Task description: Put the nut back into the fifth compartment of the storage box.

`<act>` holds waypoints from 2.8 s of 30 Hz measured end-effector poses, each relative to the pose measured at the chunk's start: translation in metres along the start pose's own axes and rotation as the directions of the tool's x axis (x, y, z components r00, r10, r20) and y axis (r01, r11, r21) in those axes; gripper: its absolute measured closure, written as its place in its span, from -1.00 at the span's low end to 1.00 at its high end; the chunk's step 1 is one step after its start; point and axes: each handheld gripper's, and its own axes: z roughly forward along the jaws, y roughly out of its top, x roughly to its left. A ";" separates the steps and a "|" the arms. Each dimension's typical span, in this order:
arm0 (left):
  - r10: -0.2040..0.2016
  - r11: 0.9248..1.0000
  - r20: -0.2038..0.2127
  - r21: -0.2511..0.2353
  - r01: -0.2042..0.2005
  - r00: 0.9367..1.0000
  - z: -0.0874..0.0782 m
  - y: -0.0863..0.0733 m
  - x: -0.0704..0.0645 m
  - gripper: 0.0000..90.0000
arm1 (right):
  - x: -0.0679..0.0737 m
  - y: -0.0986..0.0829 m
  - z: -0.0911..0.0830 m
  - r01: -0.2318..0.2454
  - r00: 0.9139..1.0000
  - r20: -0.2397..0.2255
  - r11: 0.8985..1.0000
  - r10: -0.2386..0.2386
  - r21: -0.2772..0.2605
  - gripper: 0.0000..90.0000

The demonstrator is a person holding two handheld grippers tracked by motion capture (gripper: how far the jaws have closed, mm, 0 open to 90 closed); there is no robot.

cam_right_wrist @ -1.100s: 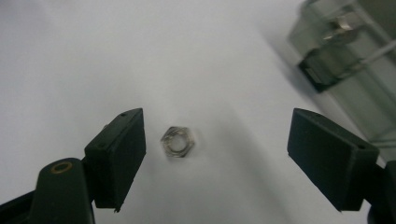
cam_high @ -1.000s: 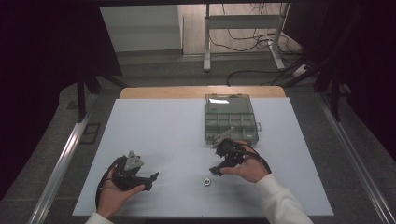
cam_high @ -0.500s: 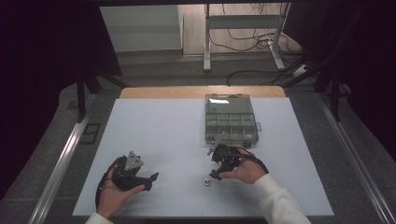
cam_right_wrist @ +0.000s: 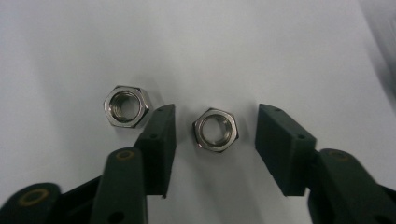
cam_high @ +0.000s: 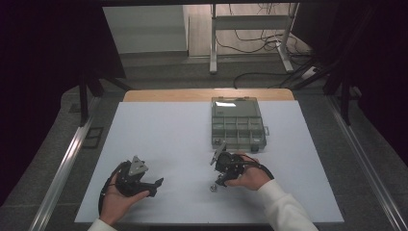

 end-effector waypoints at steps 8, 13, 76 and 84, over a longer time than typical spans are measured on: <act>-0.003 1.000 -0.001 0.000 0.003 1.000 0.000 0.000 0.000 -0.77 | 0.004 0.003 -0.001 0.009 1.000 -0.010 1.000 -0.009 0.021 0.55; -0.001 1.000 -0.002 -0.003 0.001 1.000 0.000 0.000 0.000 -0.77 | 0.004 0.004 -0.002 0.020 1.000 0.015 1.000 -0.021 0.024 0.56; 0.002 1.000 -0.002 -0.008 -0.002 1.000 -0.001 0.000 0.001 -0.77 | -0.069 0.030 -0.048 -0.276 0.944 0.130 0.940 0.305 -0.202 0.56; -0.001 1.000 -0.001 -0.008 0.001 1.000 -0.001 0.000 0.001 -0.77 | -0.079 0.033 -0.046 -0.293 0.936 0.139 0.936 0.322 -0.196 0.56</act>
